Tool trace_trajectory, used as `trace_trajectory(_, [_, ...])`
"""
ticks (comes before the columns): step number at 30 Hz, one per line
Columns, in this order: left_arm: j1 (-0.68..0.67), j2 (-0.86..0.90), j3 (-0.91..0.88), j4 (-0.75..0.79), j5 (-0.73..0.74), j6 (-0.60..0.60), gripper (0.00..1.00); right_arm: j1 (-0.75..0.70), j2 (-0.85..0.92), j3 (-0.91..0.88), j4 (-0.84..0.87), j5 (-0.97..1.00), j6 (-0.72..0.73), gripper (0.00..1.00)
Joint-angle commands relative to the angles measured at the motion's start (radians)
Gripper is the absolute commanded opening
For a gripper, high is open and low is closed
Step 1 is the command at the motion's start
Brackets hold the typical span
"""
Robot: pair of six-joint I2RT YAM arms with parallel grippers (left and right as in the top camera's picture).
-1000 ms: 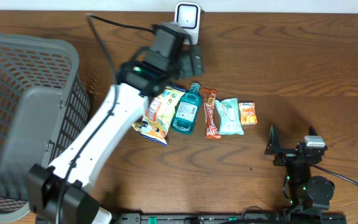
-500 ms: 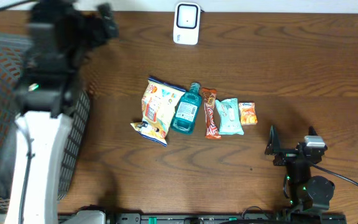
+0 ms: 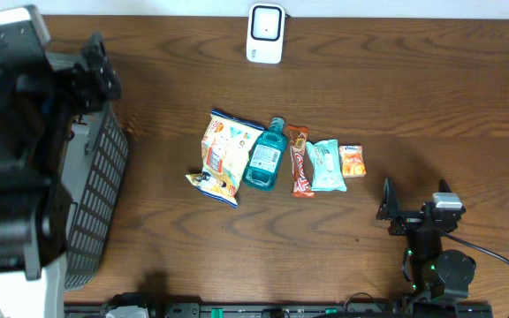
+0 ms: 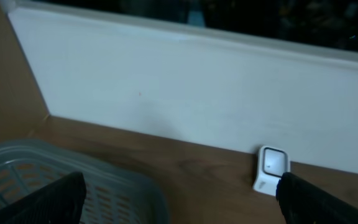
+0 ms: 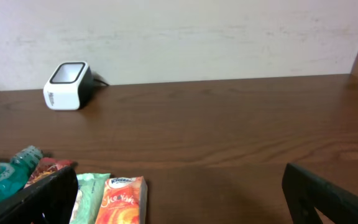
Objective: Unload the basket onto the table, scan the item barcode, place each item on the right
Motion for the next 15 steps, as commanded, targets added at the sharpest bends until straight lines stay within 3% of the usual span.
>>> trace_trajectory(1, [-0.006, -0.126, 0.004, -0.040, 0.168, 0.021, 0.98, 0.005, -0.004, -0.002, -0.003, -0.003, 0.012, 0.99])
trace_trajectory(7, [-0.006, -0.402, 0.005, -0.134, 0.346, 0.021, 0.97, 0.005, -0.004, -0.002, -0.003, -0.003, 0.012, 0.99])
trace_trajectory(8, [-0.006, -0.501, 0.005, -0.107, 0.341, 0.026, 0.98, 0.005, -0.004, -0.002, -0.003, -0.003, 0.013, 0.99])
trace_trajectory(15, [-0.006, -0.763, 0.005, 0.057, 0.238, 0.036, 0.98, 0.005, -0.004, -0.002, -0.003, -0.003, 0.012, 0.99])
